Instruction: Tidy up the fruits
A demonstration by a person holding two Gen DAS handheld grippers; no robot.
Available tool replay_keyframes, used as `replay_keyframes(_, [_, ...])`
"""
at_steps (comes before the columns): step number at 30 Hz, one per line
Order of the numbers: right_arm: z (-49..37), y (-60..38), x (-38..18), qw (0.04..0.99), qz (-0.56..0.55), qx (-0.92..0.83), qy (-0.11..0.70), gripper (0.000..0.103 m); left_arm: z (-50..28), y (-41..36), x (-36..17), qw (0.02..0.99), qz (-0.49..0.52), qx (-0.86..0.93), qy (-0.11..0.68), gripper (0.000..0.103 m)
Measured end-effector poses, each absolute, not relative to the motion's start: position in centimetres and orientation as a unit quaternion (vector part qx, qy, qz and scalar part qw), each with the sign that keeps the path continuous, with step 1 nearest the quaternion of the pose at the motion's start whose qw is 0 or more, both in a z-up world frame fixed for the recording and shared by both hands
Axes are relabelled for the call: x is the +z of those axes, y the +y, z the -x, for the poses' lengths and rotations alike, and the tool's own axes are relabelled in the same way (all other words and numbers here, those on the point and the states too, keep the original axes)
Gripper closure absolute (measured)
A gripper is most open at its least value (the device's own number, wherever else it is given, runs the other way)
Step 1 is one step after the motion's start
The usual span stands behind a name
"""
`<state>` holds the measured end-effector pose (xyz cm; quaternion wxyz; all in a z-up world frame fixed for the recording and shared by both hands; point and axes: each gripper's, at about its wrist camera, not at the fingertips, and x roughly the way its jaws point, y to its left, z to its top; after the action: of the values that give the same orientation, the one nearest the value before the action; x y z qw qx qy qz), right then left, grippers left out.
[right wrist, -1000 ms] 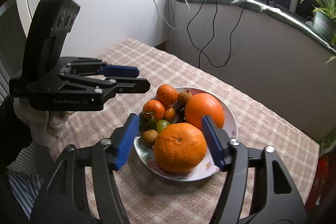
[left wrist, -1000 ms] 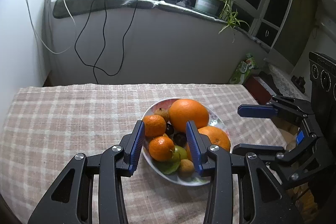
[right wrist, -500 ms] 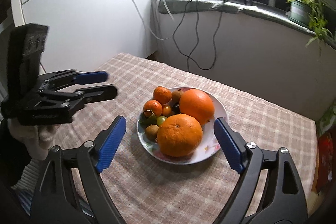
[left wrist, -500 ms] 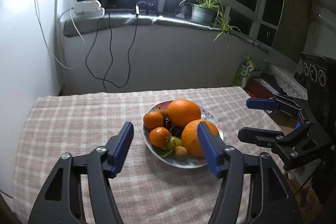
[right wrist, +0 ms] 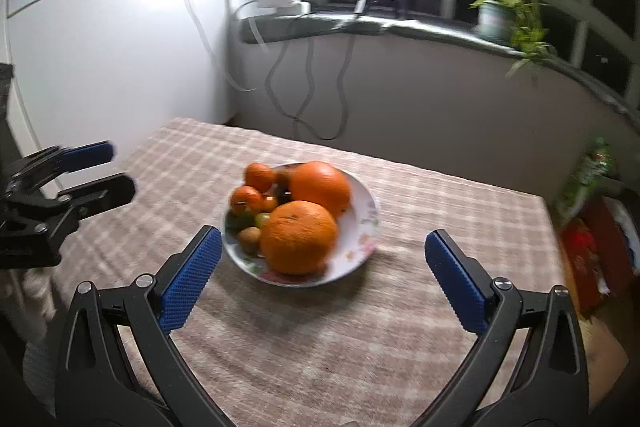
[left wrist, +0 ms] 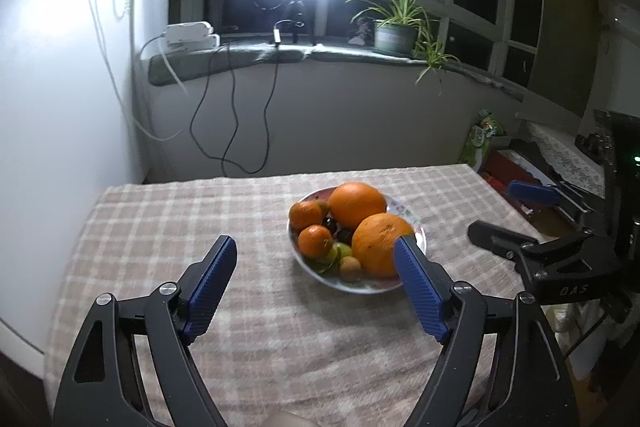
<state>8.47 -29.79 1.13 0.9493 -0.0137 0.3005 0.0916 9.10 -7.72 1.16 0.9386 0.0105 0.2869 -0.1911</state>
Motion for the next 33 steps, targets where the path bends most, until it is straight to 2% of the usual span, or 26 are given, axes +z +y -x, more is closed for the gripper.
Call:
replay_keyframes(11, [-6.2,-29.9,1.3,0.954,-0.024,0.057,0.293,0.0,-7.3,-6.4,-0.5,0.935,0.004,-0.17,0.311,0.022])
replay_keyframes(33, [-5.7,-29.3,1.6,0.956,-0.016,0.064,0.285,0.0,-6.6,-6.5,0.0,0.938,0.001,-0.166,0.305,0.022])
